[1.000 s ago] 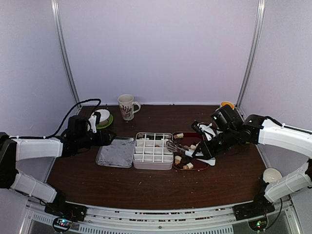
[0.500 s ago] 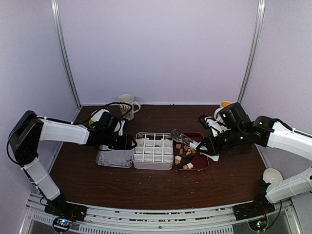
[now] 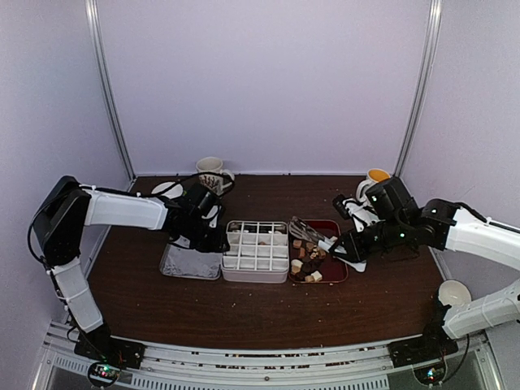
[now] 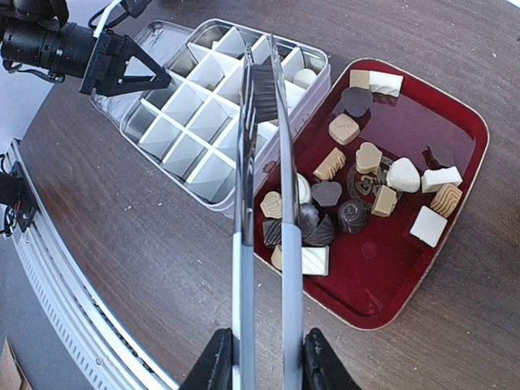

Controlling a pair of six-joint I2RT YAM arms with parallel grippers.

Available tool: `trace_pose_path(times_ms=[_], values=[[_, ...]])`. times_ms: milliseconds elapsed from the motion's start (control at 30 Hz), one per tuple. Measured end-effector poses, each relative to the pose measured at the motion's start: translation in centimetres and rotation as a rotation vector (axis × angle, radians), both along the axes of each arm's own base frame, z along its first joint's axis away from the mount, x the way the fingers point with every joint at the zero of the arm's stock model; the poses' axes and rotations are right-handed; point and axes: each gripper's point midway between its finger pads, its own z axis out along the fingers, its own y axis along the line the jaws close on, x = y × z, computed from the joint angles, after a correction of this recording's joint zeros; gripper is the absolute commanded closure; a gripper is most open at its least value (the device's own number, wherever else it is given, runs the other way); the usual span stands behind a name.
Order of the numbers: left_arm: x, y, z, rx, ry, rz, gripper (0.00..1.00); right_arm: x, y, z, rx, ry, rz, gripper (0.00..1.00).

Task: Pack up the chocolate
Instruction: Pick up the packing box from the center of the board.

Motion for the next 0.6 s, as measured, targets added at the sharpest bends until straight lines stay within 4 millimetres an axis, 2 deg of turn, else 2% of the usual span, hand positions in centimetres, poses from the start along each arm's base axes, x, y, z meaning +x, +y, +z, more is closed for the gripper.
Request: trace_pose_path(times_ms=[133,200,333,600], values=[[0.0,-0.3,-0.1,0.026,0.015,-0.007,0.94,0.2,0.0,0.2,0.002,-0.012,-0.006,0.81],[0.0,0.1,0.0,0.062,0.017,0.003,0.97,0.3,0.0,0.3,0.005,-0.019,-0.009,0.81],[0.2,1.8,0.1,0.176,0.003,-0.001,1.0,0.5,0.1,0.5,0.011,-0.029,-0.014,0.81],[2.2,3.2,1.9,0.322,-0.12,-0.039,1.0,1.1,0.2,0.7,0.015,-0.053,-0.02,0.82]])
